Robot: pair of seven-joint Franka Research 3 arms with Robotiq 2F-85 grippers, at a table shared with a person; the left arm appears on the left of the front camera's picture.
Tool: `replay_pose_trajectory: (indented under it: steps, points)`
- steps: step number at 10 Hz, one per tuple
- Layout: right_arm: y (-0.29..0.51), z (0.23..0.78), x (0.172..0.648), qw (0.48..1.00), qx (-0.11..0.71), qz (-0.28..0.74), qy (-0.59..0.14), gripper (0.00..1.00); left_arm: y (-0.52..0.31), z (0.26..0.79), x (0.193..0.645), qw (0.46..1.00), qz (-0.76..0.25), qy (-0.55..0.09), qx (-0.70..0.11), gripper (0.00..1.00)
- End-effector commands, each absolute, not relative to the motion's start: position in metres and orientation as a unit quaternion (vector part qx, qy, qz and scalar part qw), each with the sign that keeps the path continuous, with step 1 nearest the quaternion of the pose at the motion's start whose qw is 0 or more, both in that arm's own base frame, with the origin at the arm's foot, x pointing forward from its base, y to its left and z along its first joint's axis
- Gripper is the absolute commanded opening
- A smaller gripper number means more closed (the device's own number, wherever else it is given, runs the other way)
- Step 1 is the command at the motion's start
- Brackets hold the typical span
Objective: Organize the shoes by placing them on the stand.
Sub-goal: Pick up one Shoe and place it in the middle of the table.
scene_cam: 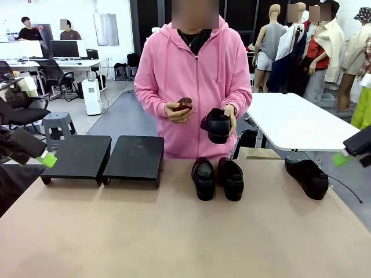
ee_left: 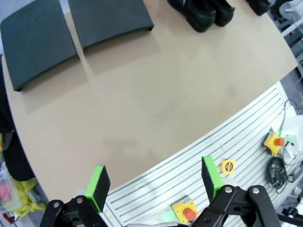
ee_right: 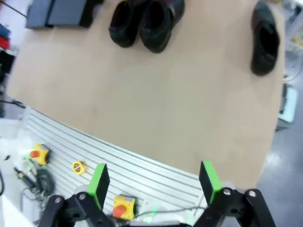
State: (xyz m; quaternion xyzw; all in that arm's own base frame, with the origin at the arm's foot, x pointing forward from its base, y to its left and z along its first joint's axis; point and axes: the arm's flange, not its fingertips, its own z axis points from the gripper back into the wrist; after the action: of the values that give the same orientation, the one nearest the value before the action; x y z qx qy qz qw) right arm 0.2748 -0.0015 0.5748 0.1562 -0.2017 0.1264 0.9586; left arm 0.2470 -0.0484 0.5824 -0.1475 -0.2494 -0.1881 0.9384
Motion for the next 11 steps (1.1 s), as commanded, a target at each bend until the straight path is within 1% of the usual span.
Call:
replay_pose_trajectory:
  steps: [1, 2, 3, 5, 6, 7, 9, 10, 11]
  points:
    - [0.036, 0.592, 0.327, 0.956, 0.13, 0.181, -0.192, 1.0, -0.049, 0.581, 0.248, 0.936, -0.188, -0.253, -0.156, 1.0]
    - [0.06, 0.593, 0.352, 0.957, 0.121, 0.195, -0.178, 1.0, -0.049, 0.581, 0.248, 0.936, -0.188, -0.253, -0.156, 1.0]
    - [0.07, 0.592, 0.364, 0.956, 0.122, 0.211, -0.166, 1.0, -0.049, 0.581, 0.248, 0.936, -0.188, -0.253, -0.156, 1.0]
    - [0.054, 0.596, 0.348, 0.954, 0.128, 0.207, -0.178, 1.0, -0.049, 0.581, 0.248, 0.936, -0.188, -0.253, -0.156, 1.0]
    - [0.031, 0.6, 0.323, 0.951, 0.139, 0.211, -0.18, 1.0, -0.049, 0.581, 0.248, 0.936, -0.188, -0.253, -0.156, 1.0]
    - [-0.014, 0.614, 0.28, 0.955, 0.138, 0.167, -0.203, 1.0, -0.049, 0.581, 0.248, 0.936, -0.188, -0.253, -0.156, 1.0]
    - [-0.1, 0.659, 0.218, 0.948, 0.177, 0.165, -0.206, 1.0, -0.049, 0.581, 0.248, 0.936, -0.188, -0.253, -0.156, 1.0]
    - [-0.132, 0.671, 0.203, 0.95, 0.199, 0.138, -0.197, 1.0, -0.049, 0.581, 0.248, 0.936, -0.188, -0.253, -0.156, 1.0]
    - [-0.152, 0.676, 0.199, 0.947, 0.22, 0.123, -0.201, 1.0, -0.049, 0.581, 0.248, 0.936, -0.188, -0.253, -0.156, 1.0]
